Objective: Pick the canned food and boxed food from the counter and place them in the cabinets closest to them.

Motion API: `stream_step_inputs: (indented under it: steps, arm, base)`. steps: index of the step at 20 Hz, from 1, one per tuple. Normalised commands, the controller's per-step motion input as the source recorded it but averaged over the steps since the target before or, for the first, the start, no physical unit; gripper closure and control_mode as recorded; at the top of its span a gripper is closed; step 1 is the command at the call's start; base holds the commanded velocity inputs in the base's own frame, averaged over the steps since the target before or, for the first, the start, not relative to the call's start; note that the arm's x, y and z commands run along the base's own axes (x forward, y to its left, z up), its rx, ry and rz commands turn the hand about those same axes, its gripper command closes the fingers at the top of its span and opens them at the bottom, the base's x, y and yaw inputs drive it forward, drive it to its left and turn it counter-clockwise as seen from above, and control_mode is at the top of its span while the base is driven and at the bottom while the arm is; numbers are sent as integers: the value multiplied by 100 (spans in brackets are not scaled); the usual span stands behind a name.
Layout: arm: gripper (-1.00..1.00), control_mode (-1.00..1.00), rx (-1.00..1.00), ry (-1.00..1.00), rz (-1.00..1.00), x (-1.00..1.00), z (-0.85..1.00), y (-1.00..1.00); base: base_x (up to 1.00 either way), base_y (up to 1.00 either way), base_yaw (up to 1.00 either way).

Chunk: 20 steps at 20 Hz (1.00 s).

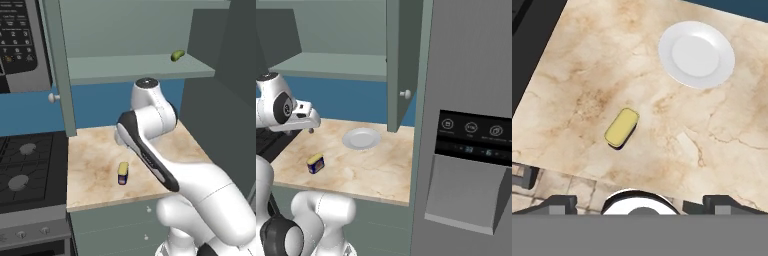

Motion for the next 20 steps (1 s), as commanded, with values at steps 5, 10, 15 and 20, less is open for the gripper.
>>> stream_step_inputs:
  steps: [5,10,15,20]
  arm:
    - [-100,-100,-1,-2,0,0,-24,4]
    - [-100,-100,0,-1,0,2,-25,3]
    - [-100,-100,0,0,0,7,-26,6]
    - [-100,-100,0,0,0,9,-25,10]
  base:
    - [0,0,0]
    - [0,0,0]
    - [0,0,0]
    - [0,0,0]
